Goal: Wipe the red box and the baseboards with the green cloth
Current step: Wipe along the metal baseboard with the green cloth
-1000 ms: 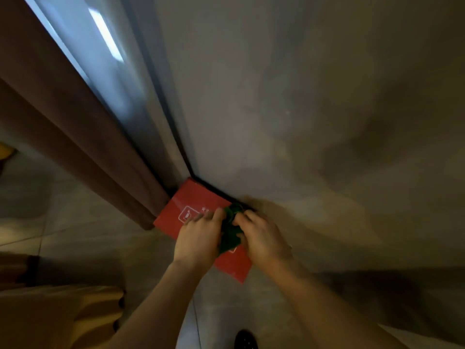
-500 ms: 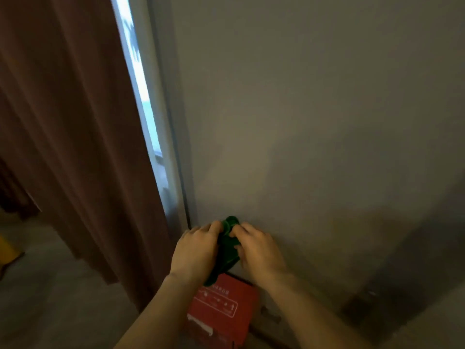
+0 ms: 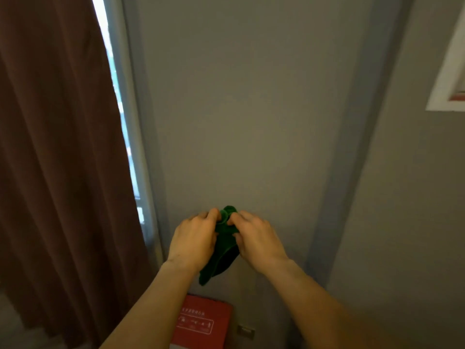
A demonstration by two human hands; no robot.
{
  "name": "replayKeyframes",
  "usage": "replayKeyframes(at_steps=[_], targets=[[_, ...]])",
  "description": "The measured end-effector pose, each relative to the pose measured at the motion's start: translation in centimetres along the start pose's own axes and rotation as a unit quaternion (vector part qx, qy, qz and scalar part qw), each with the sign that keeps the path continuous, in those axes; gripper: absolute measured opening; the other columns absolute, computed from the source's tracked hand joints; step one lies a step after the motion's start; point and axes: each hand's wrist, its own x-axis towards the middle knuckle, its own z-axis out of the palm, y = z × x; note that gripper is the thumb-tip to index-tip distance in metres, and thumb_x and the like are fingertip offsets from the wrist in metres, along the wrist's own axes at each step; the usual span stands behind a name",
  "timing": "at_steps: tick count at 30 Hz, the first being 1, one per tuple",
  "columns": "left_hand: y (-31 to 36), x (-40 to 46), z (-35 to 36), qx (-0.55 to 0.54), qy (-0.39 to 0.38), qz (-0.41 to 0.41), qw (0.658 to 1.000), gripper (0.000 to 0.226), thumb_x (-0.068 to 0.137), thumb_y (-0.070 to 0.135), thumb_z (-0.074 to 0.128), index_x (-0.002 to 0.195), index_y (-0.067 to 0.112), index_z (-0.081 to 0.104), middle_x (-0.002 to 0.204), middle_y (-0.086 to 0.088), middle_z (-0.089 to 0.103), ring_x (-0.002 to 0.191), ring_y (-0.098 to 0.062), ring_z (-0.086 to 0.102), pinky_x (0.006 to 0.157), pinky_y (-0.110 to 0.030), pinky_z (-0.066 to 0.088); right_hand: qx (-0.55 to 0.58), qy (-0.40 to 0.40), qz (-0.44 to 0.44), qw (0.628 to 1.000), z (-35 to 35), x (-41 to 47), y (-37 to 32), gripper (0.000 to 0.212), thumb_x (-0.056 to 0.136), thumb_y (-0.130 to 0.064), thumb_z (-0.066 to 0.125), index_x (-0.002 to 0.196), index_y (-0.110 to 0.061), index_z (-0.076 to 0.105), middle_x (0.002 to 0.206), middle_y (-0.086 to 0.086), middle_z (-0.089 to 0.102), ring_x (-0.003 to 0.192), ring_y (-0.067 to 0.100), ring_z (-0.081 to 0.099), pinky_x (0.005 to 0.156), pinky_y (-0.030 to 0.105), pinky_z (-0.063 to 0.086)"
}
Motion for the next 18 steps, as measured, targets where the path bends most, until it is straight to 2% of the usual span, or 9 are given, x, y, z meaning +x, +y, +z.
replayKeyframes(at_steps=[5,13,18], targets=[[7.8,0.5,-1.0,-0.015,0.007,0.044,0.999,0.022,0.095,0.015,0.056,0.115,0.021,0.048,0.111,-0.005,0.068,0.092,-0.033,0.065,0.063,-0.037,0.039,-0.037,0.030,0.038,0.998,-6.1,-4.6,3.3,0.032,0.087,0.000,0.056,0.115,-0.014,0.057,0.111,0.009,0.061,0.100,0.030,0.057,0.075,0.038,0.046],[23.4,1.2,-1.2,-0.048,0.018,0.113,0.992,0.020,0.097,0.015,0.054,0.116,0.020,0.048,0.110,-0.006,0.066,0.090,-0.033,0.064,0.068,-0.043,0.051,-0.087,0.066,0.093,0.990,-16.6,-14.3,10.8,0.032,0.084,0.003,0.056,0.113,-0.012,0.057,0.109,0.011,0.061,0.098,0.033,0.057,0.073,0.041,0.045],[34.3,1.0,-0.8,-0.073,0.018,0.147,0.986,0.018,0.099,0.014,0.052,0.116,0.019,0.049,0.110,-0.007,0.066,0.091,-0.034,0.064,0.067,-0.043,0.050,-0.119,0.079,0.120,0.982,-23.3,-21.2,16.3,0.032,0.085,0.004,0.054,0.113,-0.011,0.058,0.107,0.011,0.061,0.094,0.033,0.058,0.071,0.043,0.047]])
